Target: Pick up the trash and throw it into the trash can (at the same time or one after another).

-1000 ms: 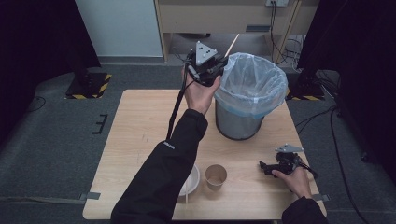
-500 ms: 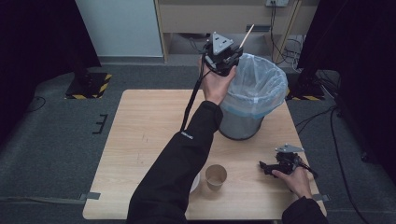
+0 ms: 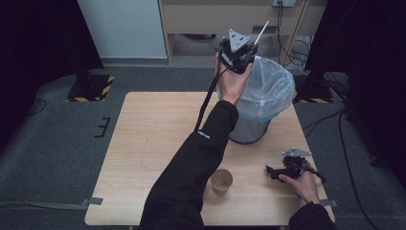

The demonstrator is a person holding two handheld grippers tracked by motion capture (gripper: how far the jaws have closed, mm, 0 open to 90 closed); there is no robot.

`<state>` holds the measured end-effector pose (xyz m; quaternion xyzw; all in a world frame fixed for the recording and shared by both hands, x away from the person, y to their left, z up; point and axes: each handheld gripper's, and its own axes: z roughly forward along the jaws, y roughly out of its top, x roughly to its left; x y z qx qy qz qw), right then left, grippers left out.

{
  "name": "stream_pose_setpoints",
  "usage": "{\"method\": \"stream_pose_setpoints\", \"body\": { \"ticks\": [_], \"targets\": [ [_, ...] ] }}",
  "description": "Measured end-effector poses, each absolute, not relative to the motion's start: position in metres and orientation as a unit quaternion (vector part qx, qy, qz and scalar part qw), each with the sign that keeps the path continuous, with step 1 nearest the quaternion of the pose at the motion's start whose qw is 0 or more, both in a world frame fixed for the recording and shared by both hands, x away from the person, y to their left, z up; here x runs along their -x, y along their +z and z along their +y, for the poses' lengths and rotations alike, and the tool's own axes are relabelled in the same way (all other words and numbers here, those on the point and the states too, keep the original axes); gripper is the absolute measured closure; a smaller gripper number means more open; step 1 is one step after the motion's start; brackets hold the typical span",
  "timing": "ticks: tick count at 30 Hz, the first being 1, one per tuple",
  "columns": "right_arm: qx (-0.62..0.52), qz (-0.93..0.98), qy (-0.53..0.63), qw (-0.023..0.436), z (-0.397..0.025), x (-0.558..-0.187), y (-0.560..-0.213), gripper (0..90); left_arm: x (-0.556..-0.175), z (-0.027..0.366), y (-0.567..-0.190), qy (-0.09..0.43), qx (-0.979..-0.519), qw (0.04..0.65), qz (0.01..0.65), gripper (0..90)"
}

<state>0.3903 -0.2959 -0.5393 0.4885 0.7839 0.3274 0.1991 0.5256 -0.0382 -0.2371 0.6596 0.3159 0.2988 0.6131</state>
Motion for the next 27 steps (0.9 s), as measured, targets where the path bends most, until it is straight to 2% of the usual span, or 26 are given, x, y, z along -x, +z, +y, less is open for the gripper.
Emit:
{"method": "stream_pose_setpoints", "body": {
  "ticks": [11,16,19,27],
  "targets": [
    [-0.489,0.783,0.328,0.199,-0.296,-0.390,-0.539,0.8,-0.540,-0.047,-0.247,0.288,-0.659,0.617,0.320,83.7],
    [-0.487,0.785,0.328,0.195,-0.295,-0.390,-0.539,0.8,-0.548,-0.042,-0.250,0.266,-0.660,0.625,0.322,69.3],
    [-0.484,0.787,0.329,0.196,-0.295,-0.390,-0.539,0.8,-0.545,-0.035,-0.248,0.277,-0.670,0.615,0.310,63.0],
    [-0.483,0.788,0.329,0.195,-0.295,-0.390,-0.539,0.8,-0.523,-0.006,-0.235,0.274,-0.677,0.615,0.296,52.2]
  ]
}}
